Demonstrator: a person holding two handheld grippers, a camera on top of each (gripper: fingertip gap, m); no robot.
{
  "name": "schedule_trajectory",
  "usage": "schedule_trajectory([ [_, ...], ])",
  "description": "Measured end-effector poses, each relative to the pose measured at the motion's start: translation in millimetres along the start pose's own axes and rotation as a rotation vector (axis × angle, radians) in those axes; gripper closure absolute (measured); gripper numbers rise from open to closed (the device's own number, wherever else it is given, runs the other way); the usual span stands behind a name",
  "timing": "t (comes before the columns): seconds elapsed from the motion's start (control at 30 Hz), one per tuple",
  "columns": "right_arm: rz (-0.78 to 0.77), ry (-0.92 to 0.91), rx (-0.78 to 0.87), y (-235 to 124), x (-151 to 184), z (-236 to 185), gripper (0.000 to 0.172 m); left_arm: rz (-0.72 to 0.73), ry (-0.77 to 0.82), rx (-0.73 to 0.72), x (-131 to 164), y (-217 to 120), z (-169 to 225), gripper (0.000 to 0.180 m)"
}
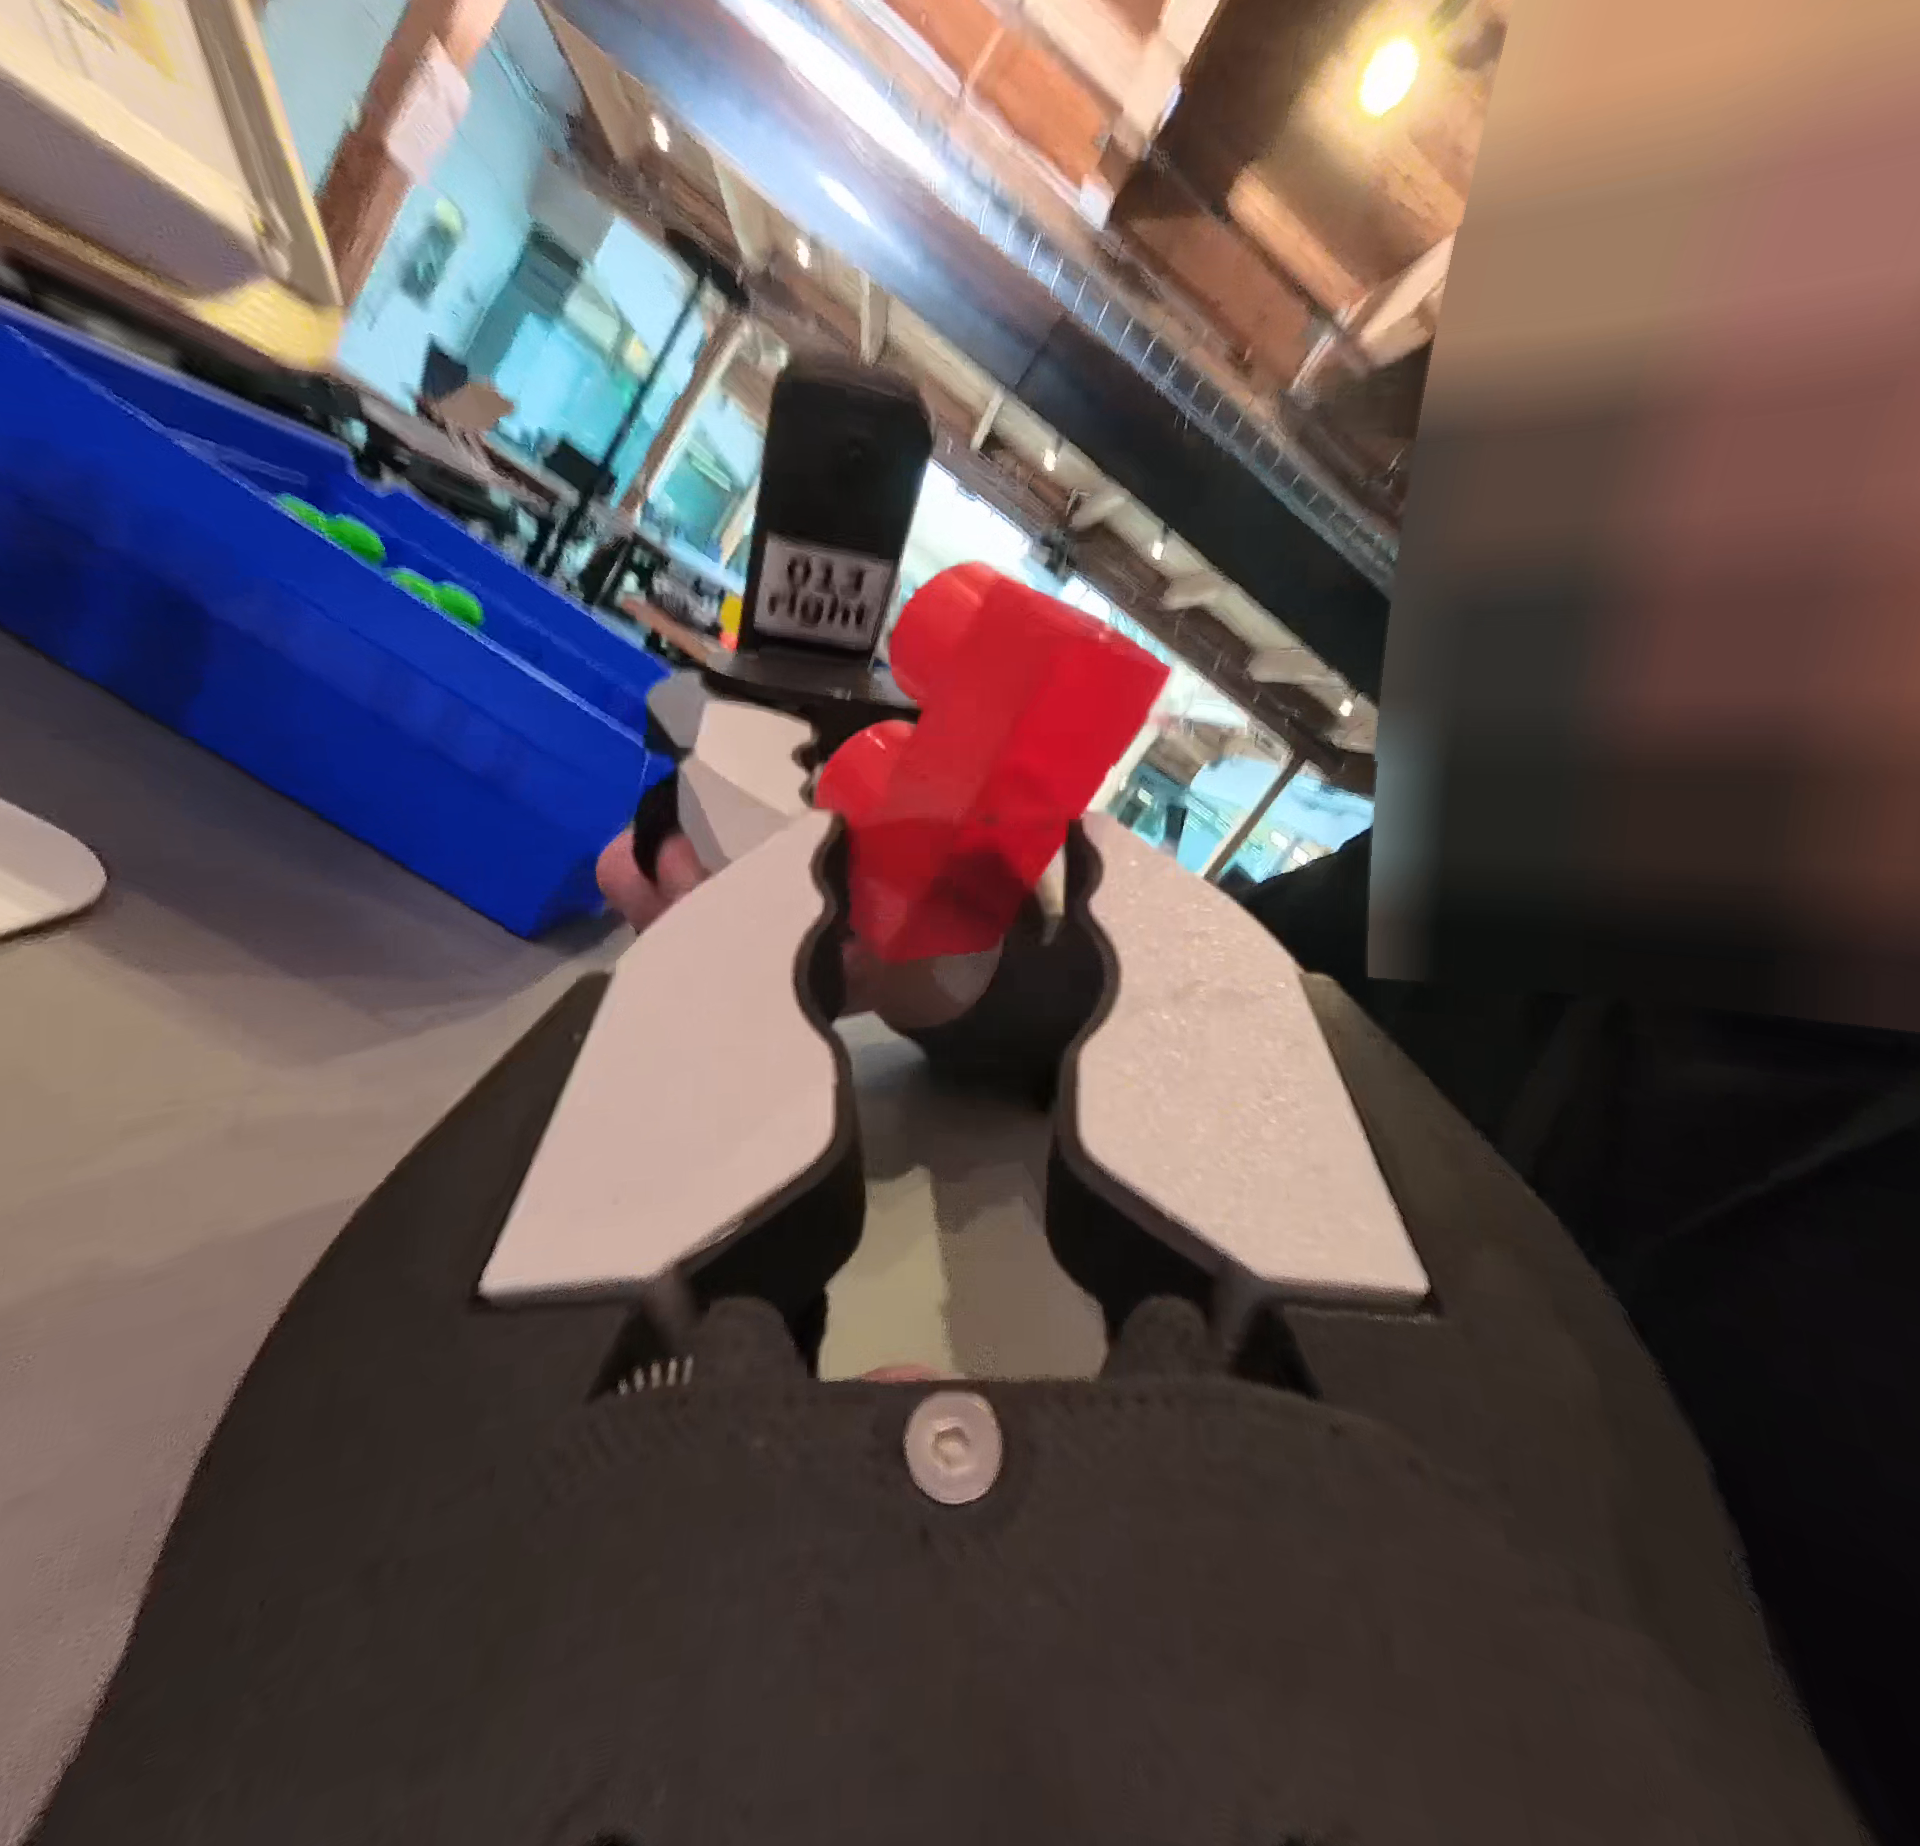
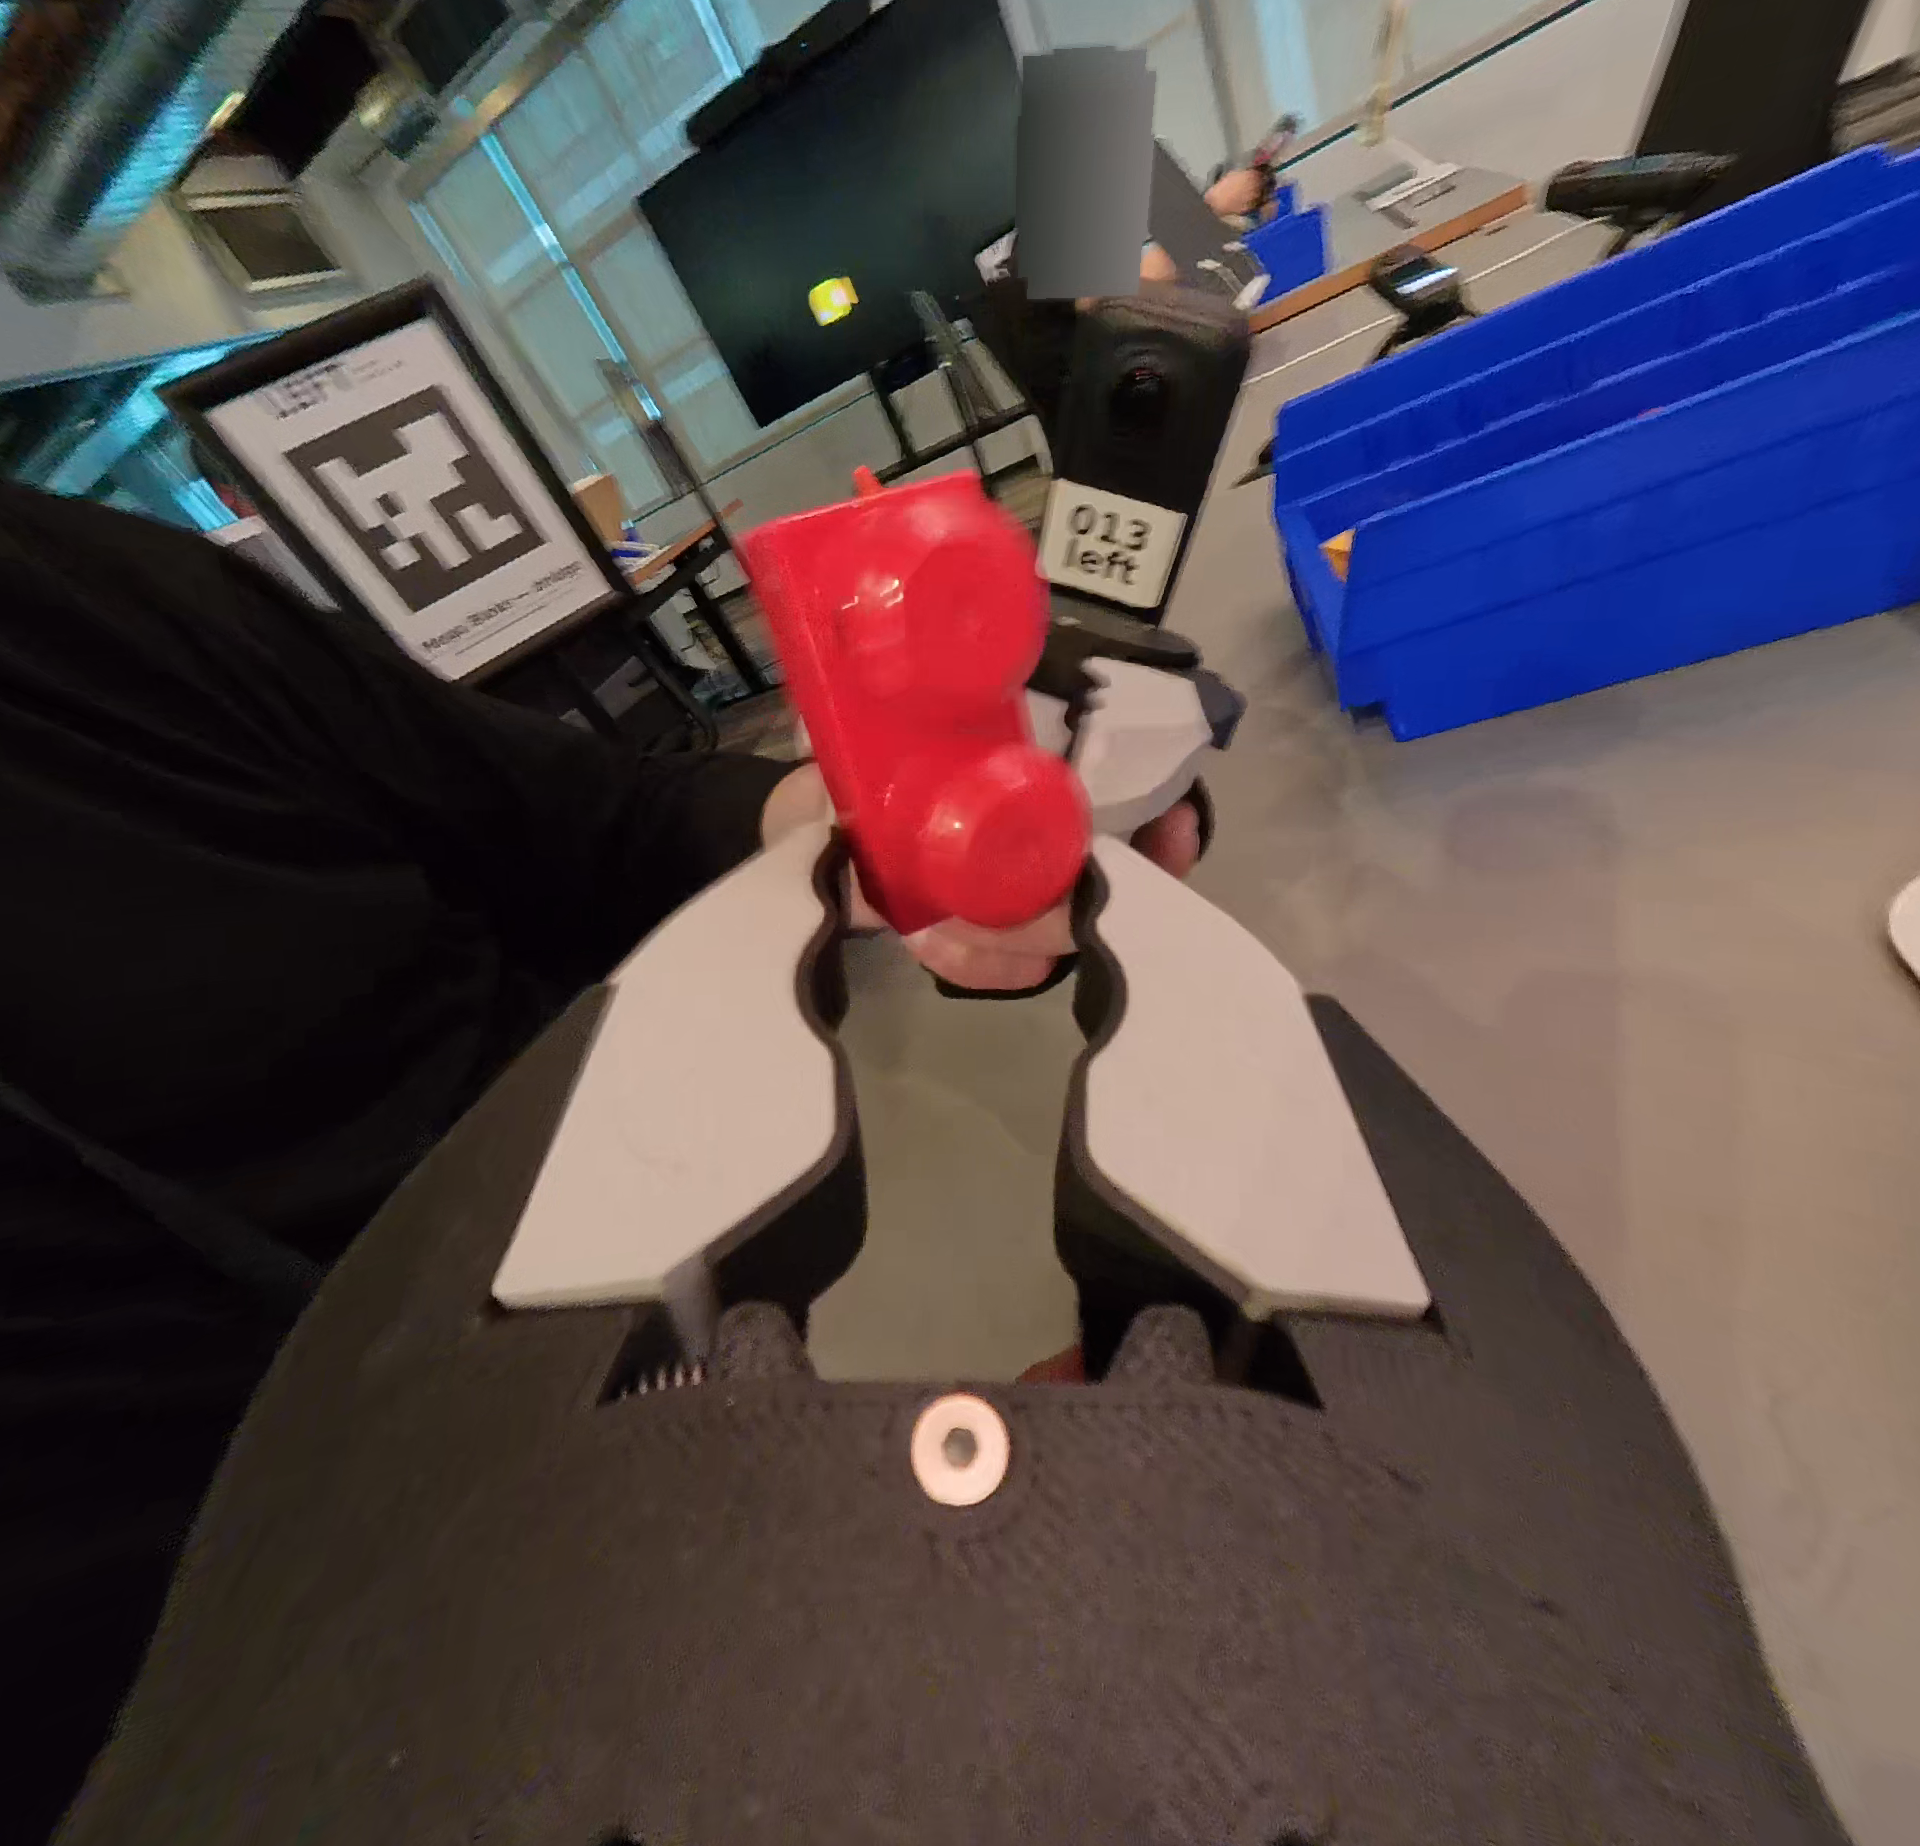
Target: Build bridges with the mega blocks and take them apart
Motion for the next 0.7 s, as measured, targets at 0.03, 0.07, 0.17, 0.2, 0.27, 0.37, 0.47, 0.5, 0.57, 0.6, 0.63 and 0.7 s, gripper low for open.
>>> schedule_trajectory([
  [0.03, 0.02, 0.009, -0.008, -1.7, -1.7, 0.4, 0.133, 0.01, 0.003, -0.003, -2.5, -3.4, -0.3, 0.144],
  [0.07, 0.034, 0.023, -0.011, -3.4, -3.0, 1.6, 0.134, 0.002, 0.026, -0.017, -3.2, -5.0, -0.7, 0.146],
  [0.17, 0.003, -0.011, 0.007, -4.1, -1.9, 2.2, 0.134, -0.01, 0.099, -0.057, -3.8, -6.2, 2.1, 0.152],
  [0.2, 0.007, -0.013, 0.002, -4.1, -3.4, 0.8, 0.134, -0.014, 0.124, -0.061, -4.9, -6.4, 3.8, 0.155],
  [0.27, -0.004, -0.028, 0.007, -4.1, -3.8, -0.3, 0.134, -0.023, 0.14, -0.062, -6.1, -6.5, 5.1, 0.157],
  [0.37, -0.01, -0.031, 0.012, -5.2, -4.3, 0.3, 0.134, -0.022, 0.139, -0.067, -5.2, -7.6, 4.6, 0.155],
  [0.47, -0.03, -0.041, 0.027, -7.6, -4.3, 2.1, 0.134, -0.022, 0.159, -0.088, -6.5, -9.1, 4.9, 0.153],
  [0.5, -0.046, -0.047, 0.036, -8.9, -4.1, 2.9, 0.134, -0.018, 0.167, -0.094, -7.6, -10.3, 4.6, 0.152],
  [0.57, -0.111, -0.085, 0.062, -12.9, -2.6, 3.7, 0.134, -0.03, 0.193, -0.131, -9.2, -14.9, 4.0, 0.148],
  [0.6, -0.152, -0.118, 0.08, -16.0, -2.3, 3.3, 0.134, -0.038, 0.206, -0.15, -9.3, -18.3, 3.5, 0.146],
  [0.63, -0.204, -0.156, 0.097, -19.6, -1.5, 2.3, 0.134, -0.041, 0.216, -0.167, -9.8, -22.7, 3.7, 0.145],
  [0.7, -0.356, -0.261, 0.131, -27.4, 5.4, -1.8, 0.134, -0.082, 0.25, -0.23, -8.7, -31.3, -2.9, 0.145],
])
Point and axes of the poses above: each gripper's, where its closed fingertips meet, y out along the fingers, x out of its underside, z = x × y across the jaws, the point moved 3 cm from there along -y, back along the fingers, and after that the axes turned 7 degrees about -y, right-handed, at the moved point
